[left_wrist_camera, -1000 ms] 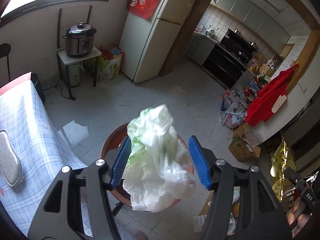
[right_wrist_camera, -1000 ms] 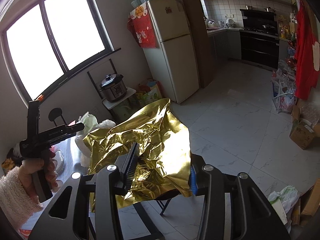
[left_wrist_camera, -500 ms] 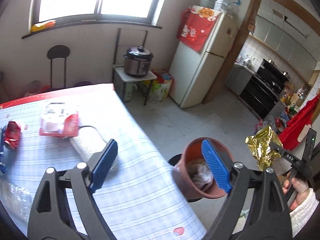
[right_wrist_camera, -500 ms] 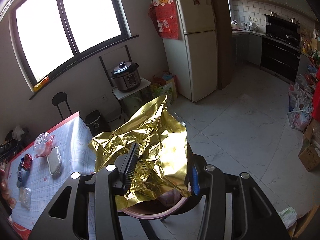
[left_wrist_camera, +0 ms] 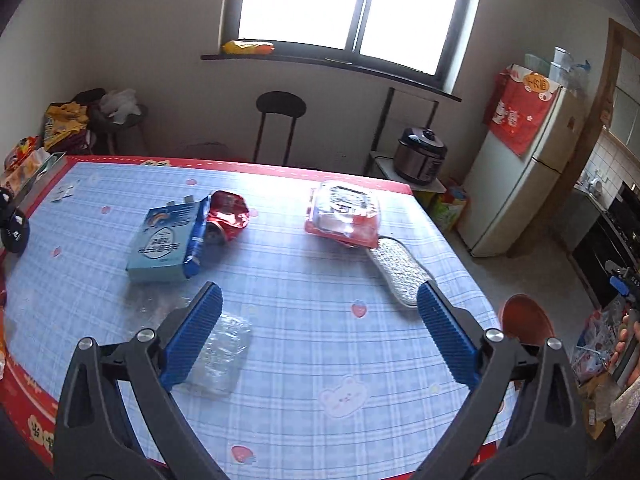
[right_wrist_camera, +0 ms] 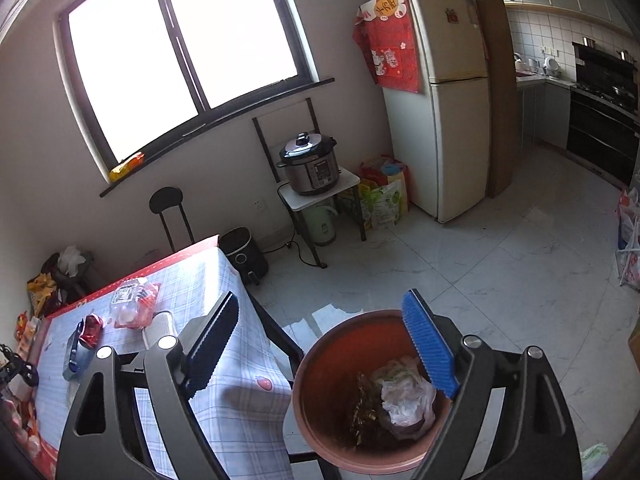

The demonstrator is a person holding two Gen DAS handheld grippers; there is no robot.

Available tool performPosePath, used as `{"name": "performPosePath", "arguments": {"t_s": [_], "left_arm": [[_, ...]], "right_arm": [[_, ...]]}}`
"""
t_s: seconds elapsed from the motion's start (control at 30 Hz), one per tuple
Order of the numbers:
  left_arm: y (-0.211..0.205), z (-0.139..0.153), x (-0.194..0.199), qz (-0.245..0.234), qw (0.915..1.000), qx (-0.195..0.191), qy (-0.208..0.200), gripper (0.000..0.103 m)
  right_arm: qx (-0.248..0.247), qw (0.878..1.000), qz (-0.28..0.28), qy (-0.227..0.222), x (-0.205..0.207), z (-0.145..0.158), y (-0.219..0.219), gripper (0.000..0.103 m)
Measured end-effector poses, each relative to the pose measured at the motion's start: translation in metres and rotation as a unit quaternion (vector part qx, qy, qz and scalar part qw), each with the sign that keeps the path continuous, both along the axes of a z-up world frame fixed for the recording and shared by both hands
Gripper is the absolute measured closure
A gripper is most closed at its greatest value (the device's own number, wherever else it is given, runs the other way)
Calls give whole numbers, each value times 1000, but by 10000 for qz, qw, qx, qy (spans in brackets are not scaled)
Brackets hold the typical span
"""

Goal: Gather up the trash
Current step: 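Move both open tools back toward the table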

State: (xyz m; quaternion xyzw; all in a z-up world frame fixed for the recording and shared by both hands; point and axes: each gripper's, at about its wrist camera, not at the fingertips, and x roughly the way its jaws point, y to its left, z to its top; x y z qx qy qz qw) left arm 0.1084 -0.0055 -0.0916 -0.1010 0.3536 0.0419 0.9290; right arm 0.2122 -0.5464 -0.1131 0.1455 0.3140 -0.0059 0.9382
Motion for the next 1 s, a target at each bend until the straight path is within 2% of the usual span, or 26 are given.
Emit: {"name": "performPosePath", "arguments": {"t_s": [0.2,0.47,0.67,1.0], "left_arm": [[59,-10,-31,625,9978,-214,78,7],[113,-24,-44,966,9947,-308,176,7],[162,-44,-38,1256,9900,-575,303,7],[205,-96,-16,1366,9835,-910,759,7]], "right_arm": [[-124,9980,591,206,15,-7,58,21],[-266,9882,1406,555,50,-28,158,21],[-258,9782,1938,693,82,-48,226,21],[-720,9574,2403,1429,142,-110,297,21]]}}
